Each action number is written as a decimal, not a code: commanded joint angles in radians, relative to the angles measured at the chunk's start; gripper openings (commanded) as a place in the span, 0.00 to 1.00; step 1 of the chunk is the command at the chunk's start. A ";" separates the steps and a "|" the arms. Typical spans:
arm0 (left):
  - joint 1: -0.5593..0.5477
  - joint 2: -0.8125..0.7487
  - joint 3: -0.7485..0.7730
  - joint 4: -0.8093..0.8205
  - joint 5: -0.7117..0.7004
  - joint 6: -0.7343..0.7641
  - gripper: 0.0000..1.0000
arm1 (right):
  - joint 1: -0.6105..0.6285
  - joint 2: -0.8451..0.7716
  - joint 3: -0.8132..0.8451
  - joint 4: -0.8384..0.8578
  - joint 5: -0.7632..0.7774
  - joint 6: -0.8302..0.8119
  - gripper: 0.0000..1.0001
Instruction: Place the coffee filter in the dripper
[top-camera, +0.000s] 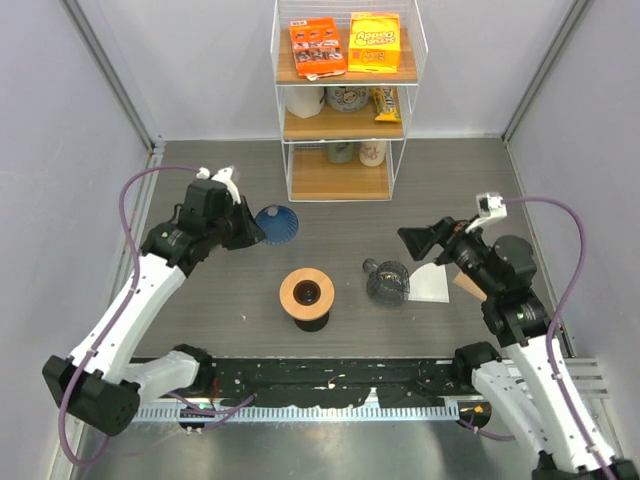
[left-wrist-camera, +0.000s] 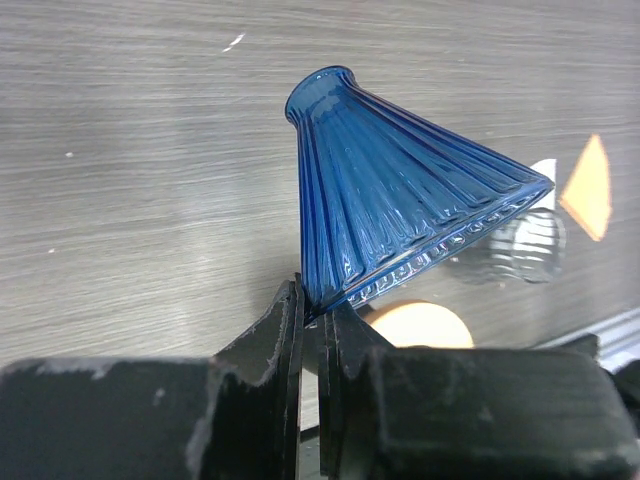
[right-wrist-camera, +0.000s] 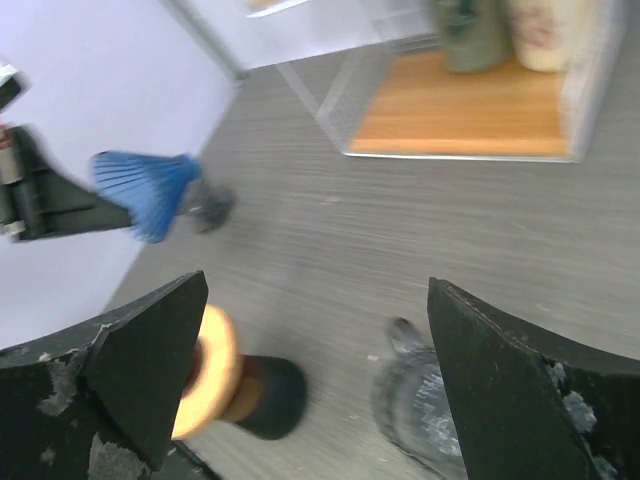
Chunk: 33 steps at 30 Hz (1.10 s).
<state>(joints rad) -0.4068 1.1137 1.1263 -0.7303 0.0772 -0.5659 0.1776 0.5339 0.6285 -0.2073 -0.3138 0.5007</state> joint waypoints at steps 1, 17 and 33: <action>-0.023 -0.043 0.050 0.039 0.110 -0.058 0.00 | 0.288 0.141 0.181 0.092 0.150 -0.056 0.99; -0.193 0.139 0.208 0.020 0.125 -0.111 0.00 | 0.717 0.643 0.657 -0.219 0.719 -0.258 0.95; -0.273 0.235 0.285 -0.008 0.171 -0.084 0.00 | 0.726 0.753 0.657 -0.210 0.677 -0.278 0.60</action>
<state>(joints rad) -0.6678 1.3598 1.3705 -0.7540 0.2115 -0.6689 0.8955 1.2823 1.2530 -0.4492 0.3756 0.2379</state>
